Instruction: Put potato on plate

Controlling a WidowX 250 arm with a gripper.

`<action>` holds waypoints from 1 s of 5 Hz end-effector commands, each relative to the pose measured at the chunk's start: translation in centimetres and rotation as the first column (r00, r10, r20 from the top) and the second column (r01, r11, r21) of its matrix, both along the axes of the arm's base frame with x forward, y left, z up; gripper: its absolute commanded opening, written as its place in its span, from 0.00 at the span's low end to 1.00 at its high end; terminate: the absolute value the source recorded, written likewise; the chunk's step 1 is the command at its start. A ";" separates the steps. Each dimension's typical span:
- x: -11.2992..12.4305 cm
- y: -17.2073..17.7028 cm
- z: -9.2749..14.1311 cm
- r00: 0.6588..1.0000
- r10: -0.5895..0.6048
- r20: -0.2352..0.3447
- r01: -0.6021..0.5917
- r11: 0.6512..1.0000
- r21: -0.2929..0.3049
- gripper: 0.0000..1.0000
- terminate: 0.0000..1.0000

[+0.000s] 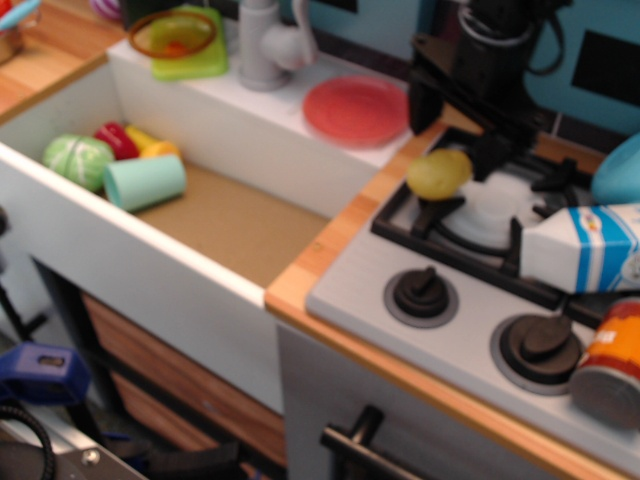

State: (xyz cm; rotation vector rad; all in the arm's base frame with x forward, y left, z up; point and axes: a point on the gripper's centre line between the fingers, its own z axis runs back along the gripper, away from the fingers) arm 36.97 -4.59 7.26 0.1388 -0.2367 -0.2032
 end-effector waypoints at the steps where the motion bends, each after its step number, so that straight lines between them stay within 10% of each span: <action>1: 0.7 0.3 0.5 0.998 -0.005 0.056 0.007 0.999 -0.051 1.00 0.00; 4: -0.5 2.2 -1.0 0.998 -0.007 0.056 0.012 0.996 -0.091 1.00 0.00; 5: -0.1 2.6 -2.3 0.999 0.001 0.052 0.007 0.987 -0.162 0.00 0.00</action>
